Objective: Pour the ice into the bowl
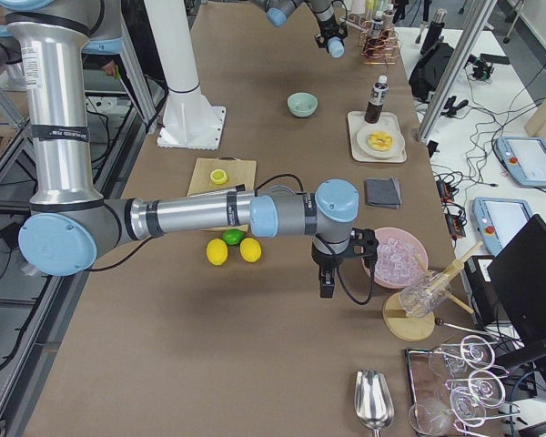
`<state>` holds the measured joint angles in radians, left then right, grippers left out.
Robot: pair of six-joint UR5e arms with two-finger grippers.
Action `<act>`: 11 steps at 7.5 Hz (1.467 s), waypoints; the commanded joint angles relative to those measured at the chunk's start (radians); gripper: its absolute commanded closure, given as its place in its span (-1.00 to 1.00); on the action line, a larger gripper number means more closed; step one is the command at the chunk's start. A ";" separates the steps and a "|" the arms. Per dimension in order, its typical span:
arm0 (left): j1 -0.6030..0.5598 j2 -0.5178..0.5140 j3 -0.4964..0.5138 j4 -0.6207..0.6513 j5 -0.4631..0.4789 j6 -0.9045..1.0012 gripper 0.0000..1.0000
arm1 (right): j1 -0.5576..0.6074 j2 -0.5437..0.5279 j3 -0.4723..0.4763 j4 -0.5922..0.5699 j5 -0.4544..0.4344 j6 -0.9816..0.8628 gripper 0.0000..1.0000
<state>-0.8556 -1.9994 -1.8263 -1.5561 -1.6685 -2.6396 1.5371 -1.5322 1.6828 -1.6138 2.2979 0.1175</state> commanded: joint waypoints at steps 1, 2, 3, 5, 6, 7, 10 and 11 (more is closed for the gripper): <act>-0.013 0.057 -0.002 0.195 0.105 0.151 -0.17 | 0.000 0.000 0.026 0.000 0.000 0.053 -0.98; -0.013 0.073 0.004 0.250 0.154 0.177 -0.18 | -0.003 0.000 0.031 0.000 0.000 0.060 -0.98; -0.011 0.141 0.004 0.254 0.249 0.190 -0.17 | -0.014 0.000 0.035 0.000 -0.001 0.079 -0.98; 0.016 0.237 0.051 0.383 0.372 0.257 -0.17 | -0.032 0.003 0.047 0.000 -0.003 0.109 -0.98; 0.047 0.240 0.126 0.416 0.416 0.263 -0.17 | -0.038 0.004 0.058 0.000 -0.006 0.120 -0.98; 0.085 0.258 0.186 0.418 0.458 0.262 -0.16 | -0.051 0.018 0.061 -0.006 -0.006 0.142 -0.99; 0.202 0.330 0.292 0.416 0.477 0.222 -0.17 | -0.086 0.125 0.083 -0.097 -0.015 0.226 -0.99; 0.229 0.330 0.303 0.415 0.475 0.208 -0.17 | -0.095 0.162 0.100 -0.163 -0.018 0.228 -0.99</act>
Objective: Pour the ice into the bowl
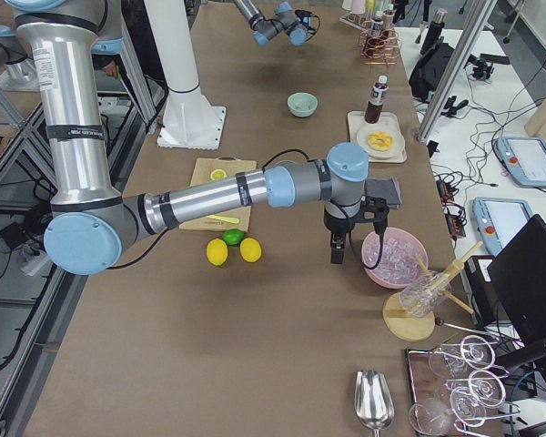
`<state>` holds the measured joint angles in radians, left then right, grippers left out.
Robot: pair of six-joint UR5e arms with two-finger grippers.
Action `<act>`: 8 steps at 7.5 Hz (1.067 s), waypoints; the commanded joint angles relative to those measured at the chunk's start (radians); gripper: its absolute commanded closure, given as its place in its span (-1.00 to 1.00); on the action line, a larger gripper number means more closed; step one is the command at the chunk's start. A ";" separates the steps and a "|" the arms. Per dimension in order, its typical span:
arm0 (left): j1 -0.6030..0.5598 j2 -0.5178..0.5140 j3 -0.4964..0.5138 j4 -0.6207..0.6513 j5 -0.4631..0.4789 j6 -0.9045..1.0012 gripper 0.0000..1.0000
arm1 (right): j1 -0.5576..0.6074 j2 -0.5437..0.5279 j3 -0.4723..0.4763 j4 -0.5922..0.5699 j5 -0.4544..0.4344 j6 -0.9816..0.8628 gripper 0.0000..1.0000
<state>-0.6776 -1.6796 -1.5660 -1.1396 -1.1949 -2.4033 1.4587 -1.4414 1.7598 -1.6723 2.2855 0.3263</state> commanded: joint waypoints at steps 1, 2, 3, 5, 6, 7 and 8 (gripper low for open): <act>0.070 0.011 0.050 -0.002 0.001 -0.048 -0.21 | -0.029 0.073 0.024 -0.112 -0.012 0.028 -0.99; 0.081 0.011 0.061 -0.003 0.000 -0.050 -0.29 | -0.030 0.075 0.027 -0.113 -0.014 0.030 -0.99; 0.082 0.011 0.064 -0.003 0.000 -0.050 -0.35 | -0.055 0.097 0.036 -0.116 -0.023 0.104 -0.99; 0.081 0.011 0.060 -0.005 0.001 -0.042 -0.78 | -0.162 0.191 0.038 -0.118 -0.052 0.323 -0.99; 0.081 0.011 0.052 -0.003 0.001 -0.036 -0.94 | -0.247 0.247 0.038 -0.128 -0.087 0.444 -0.99; 0.073 0.012 0.046 -0.003 0.003 -0.028 -0.94 | -0.335 0.303 0.038 -0.127 -0.139 0.573 -0.99; 0.067 0.014 0.005 0.000 0.001 0.008 -0.94 | -0.433 0.356 0.038 -0.118 -0.208 0.677 -0.99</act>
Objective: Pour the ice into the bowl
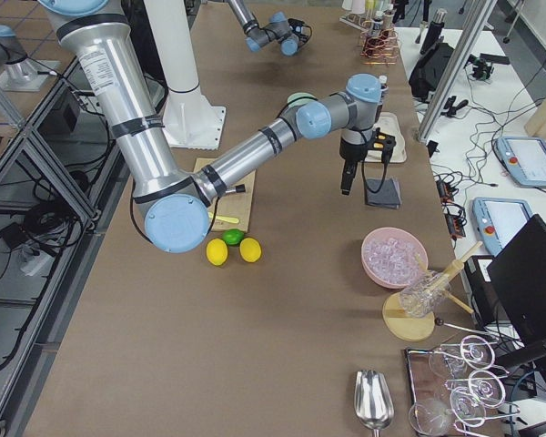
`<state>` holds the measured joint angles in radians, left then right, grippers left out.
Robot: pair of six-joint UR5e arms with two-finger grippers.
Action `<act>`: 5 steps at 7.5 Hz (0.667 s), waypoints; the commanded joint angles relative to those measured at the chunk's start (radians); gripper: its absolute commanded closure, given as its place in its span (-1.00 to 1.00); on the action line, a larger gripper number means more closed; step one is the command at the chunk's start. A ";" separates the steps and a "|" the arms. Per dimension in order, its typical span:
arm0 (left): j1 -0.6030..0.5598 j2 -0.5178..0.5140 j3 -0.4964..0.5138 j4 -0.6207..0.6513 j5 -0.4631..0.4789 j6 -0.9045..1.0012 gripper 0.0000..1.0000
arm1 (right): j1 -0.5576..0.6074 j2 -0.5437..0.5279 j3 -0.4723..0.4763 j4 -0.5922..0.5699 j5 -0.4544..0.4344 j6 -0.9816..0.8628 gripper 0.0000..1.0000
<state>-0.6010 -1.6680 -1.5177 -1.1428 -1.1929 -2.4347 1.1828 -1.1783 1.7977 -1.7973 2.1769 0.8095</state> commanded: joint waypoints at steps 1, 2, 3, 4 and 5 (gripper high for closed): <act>-0.014 0.004 -0.086 0.008 0.001 0.067 -0.95 | -0.251 0.156 -0.009 0.007 -0.161 0.259 -0.99; -0.025 0.004 -0.122 0.024 0.001 0.100 -0.95 | -0.332 0.222 -0.023 0.007 -0.213 0.311 -0.99; -0.035 0.005 -0.156 0.047 0.001 0.106 -0.94 | -0.426 0.288 -0.041 0.009 -0.256 0.404 -0.99; -0.036 0.039 -0.179 0.051 0.001 0.106 -0.94 | -0.498 0.352 -0.072 0.009 -0.308 0.466 -0.99; -0.034 0.100 -0.256 0.051 0.001 0.120 -0.94 | -0.564 0.415 -0.122 0.010 -0.363 0.520 -0.99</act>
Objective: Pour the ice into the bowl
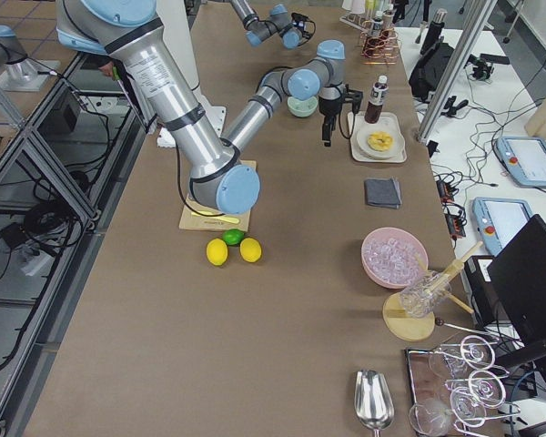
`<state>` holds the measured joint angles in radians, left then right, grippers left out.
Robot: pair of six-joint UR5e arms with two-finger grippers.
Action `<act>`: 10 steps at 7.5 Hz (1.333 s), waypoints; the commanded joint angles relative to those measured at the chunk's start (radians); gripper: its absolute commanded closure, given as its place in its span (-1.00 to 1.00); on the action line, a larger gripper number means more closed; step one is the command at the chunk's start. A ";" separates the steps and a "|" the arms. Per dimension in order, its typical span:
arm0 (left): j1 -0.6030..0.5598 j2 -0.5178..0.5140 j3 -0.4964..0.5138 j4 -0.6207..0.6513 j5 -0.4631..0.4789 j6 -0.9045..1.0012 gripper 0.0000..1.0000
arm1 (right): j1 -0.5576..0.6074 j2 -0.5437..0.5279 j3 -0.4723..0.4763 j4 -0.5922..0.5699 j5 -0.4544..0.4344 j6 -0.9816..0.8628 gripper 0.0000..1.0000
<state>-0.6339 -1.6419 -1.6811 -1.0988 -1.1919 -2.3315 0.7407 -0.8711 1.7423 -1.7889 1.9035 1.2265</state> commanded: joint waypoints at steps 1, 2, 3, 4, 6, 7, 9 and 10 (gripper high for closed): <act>-0.001 0.132 -0.180 0.026 0.000 0.021 -0.95 | -0.185 0.188 -0.129 0.002 -0.142 0.158 -0.99; -0.003 0.146 -0.224 0.034 -0.002 0.050 -0.95 | -0.225 0.242 -0.179 0.003 -0.176 0.195 -0.99; -0.004 0.146 -0.253 0.034 -0.002 0.098 -0.95 | -0.265 0.291 -0.229 0.003 -0.214 0.203 -0.98; -0.029 0.146 -0.282 0.031 -0.003 0.186 -0.95 | -0.294 0.322 -0.281 0.037 -0.231 0.217 -0.99; -0.178 0.129 -0.304 -0.034 -0.014 0.437 -0.95 | -0.325 0.356 -0.397 0.135 -0.247 0.217 -0.98; -0.281 0.132 -0.293 -0.152 -0.021 0.600 -0.95 | -0.325 0.357 -0.433 0.167 -0.250 0.217 -0.98; -0.505 0.140 -0.196 -0.401 -0.227 1.015 -0.95 | -0.323 0.356 -0.495 0.233 -0.253 0.214 -0.98; -0.588 0.131 -0.087 -0.506 -0.289 1.154 -0.95 | -0.319 0.356 -0.516 0.253 -0.270 0.214 -0.98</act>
<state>-1.0572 -1.5041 -1.9095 -1.4091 -1.3494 -1.4635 0.4169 -0.5155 1.2679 -1.5741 1.6520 1.4419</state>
